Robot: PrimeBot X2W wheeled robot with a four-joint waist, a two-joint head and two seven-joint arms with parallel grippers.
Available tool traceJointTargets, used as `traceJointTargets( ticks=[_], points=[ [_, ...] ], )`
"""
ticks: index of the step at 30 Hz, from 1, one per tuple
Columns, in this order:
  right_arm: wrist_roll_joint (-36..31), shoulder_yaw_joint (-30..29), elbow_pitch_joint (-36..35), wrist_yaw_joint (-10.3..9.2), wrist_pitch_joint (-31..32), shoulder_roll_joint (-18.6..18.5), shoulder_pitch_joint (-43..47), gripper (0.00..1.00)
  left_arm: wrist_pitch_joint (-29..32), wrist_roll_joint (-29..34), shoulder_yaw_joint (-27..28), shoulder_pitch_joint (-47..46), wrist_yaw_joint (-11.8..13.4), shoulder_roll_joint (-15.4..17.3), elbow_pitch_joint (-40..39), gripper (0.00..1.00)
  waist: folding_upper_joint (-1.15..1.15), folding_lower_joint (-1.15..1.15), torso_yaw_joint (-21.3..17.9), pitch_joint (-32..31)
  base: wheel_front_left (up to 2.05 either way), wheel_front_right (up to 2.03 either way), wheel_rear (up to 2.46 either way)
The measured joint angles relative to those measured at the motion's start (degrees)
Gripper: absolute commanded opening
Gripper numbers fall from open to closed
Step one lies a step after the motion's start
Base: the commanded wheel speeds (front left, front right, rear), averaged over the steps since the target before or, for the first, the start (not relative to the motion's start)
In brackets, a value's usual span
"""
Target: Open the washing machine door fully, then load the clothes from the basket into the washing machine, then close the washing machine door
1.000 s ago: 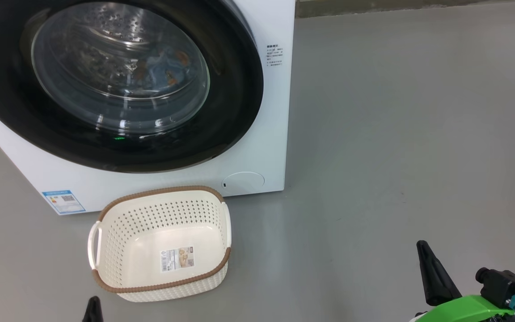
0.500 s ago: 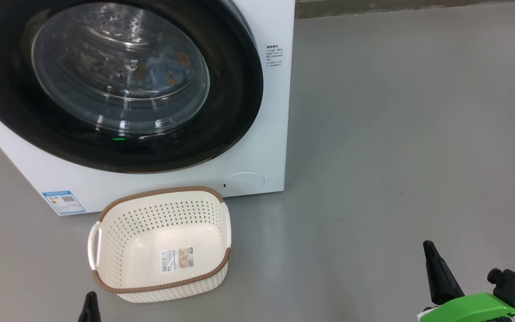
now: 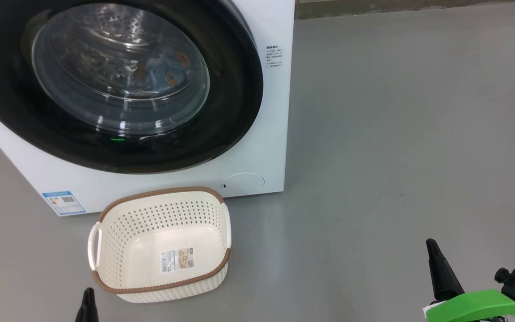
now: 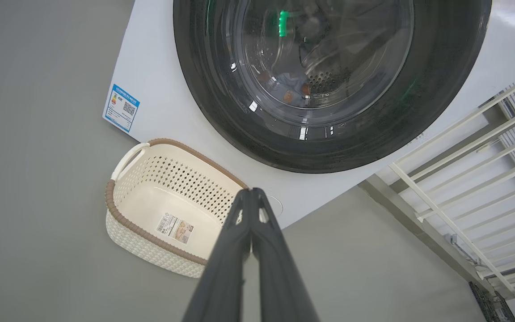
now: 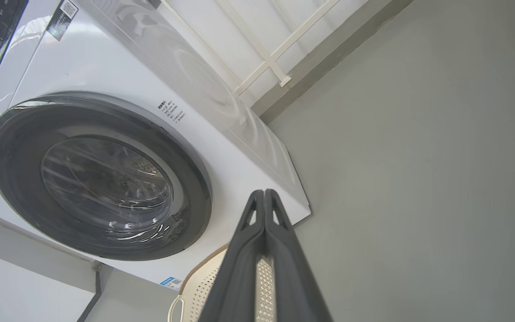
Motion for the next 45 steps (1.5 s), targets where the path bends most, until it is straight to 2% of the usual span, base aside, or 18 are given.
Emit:
traceJointTargets(
  ticks=[45],
  points=[
    [29.38, -1.99, 0.66, -0.05, 7.59, 0.02, -1.38, 0.00, 7.45, -29.47, 2.05, -5.58, -2.15, 0.40, 2.40, 0.00, 0.00, -0.01, -0.08, -0.29, 0.00, 0.00, 0.00]
  ],
)
